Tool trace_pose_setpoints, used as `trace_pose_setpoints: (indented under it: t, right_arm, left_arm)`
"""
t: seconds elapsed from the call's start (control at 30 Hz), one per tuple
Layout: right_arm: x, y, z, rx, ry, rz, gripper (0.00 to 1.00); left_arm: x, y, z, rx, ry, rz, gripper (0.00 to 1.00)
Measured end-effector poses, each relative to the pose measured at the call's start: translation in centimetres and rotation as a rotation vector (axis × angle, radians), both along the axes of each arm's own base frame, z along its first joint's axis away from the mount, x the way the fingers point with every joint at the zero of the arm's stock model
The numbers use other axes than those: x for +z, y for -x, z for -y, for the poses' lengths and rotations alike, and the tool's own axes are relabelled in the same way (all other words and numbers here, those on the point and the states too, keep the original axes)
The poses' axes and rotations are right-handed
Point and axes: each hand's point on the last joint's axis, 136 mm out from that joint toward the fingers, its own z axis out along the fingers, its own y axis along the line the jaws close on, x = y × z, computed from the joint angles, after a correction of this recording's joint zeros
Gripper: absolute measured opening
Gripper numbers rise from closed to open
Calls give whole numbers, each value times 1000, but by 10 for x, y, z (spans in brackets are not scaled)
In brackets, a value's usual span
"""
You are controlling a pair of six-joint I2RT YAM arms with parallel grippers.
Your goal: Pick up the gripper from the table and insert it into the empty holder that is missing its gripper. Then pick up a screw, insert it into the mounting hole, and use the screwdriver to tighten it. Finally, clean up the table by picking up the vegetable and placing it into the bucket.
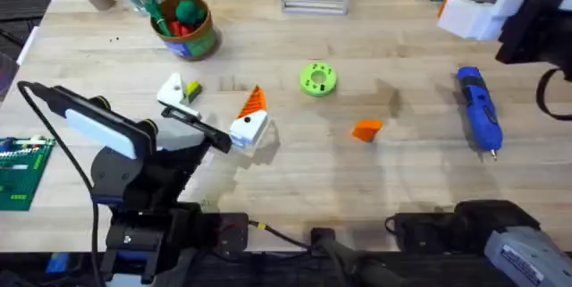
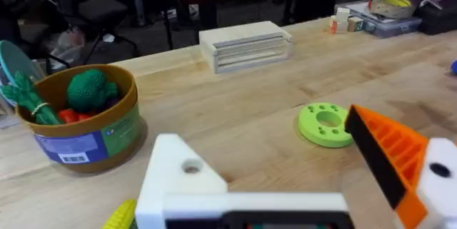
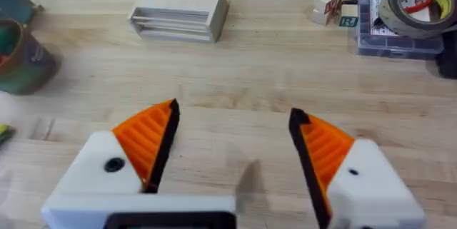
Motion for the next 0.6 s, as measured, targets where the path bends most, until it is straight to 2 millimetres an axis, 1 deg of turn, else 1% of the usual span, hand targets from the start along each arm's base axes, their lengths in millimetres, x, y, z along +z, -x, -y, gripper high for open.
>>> trace_pose_setpoints:
  t: [0.4, 0.5, 0.6]
  right_arm:
    - [0, 0, 0, 0, 0, 0, 992]
    - [0, 0, 0, 0, 0, 0, 992]
    - [0, 0, 0, 0, 0, 0, 992]
  left_arm:
    - [0, 0, 1, -7, 0, 0, 993]
    - [0, 3, 7, -44, 2, 0, 994]
    - [1, 9, 17, -110, 6, 1, 992]
